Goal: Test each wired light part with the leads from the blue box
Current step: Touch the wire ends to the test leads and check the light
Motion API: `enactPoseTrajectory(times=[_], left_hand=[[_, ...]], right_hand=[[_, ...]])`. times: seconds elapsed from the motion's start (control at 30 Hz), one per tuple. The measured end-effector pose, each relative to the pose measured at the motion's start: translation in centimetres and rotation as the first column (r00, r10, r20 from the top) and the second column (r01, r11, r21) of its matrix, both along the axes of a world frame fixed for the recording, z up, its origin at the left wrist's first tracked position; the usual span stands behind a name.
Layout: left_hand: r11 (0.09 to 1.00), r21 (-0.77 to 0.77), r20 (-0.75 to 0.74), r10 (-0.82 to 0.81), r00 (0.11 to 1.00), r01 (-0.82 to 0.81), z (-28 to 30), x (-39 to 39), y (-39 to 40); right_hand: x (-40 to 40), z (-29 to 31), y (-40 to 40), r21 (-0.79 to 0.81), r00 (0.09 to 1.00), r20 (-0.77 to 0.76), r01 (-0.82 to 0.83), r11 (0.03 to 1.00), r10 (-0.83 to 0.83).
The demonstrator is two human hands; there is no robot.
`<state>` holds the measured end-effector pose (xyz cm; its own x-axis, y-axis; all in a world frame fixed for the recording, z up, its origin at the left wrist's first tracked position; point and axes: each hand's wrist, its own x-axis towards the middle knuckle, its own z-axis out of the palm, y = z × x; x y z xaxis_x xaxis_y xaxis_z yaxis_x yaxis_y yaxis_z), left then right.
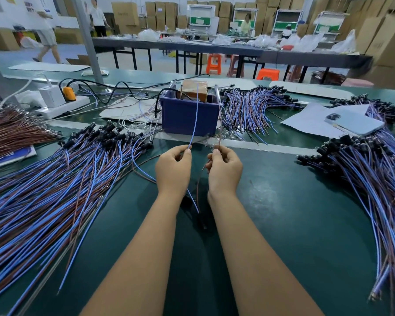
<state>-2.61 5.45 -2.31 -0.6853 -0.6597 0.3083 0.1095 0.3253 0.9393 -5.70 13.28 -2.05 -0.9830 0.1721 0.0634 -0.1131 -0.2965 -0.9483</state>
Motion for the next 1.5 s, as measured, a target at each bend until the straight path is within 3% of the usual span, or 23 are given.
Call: enactPoseTrajectory(times=[0.67, 1.5], left_hand=[[0.991, -0.017, 0.089, 0.133, 0.987, -0.132, 0.6, 0.6, 0.0], [0.953, 0.191, 0.036, 0.231, 0.972, -0.233, 1.5, 1.1, 0.5]], right_hand=[[0.2, 0.1, 0.0, 0.063, 0.991, -0.025, -0.128, 0.990, 0.130], [0.9, 0.4, -0.1, 0.099, 0.983, -0.038, -0.174, 0.980, 0.178]])
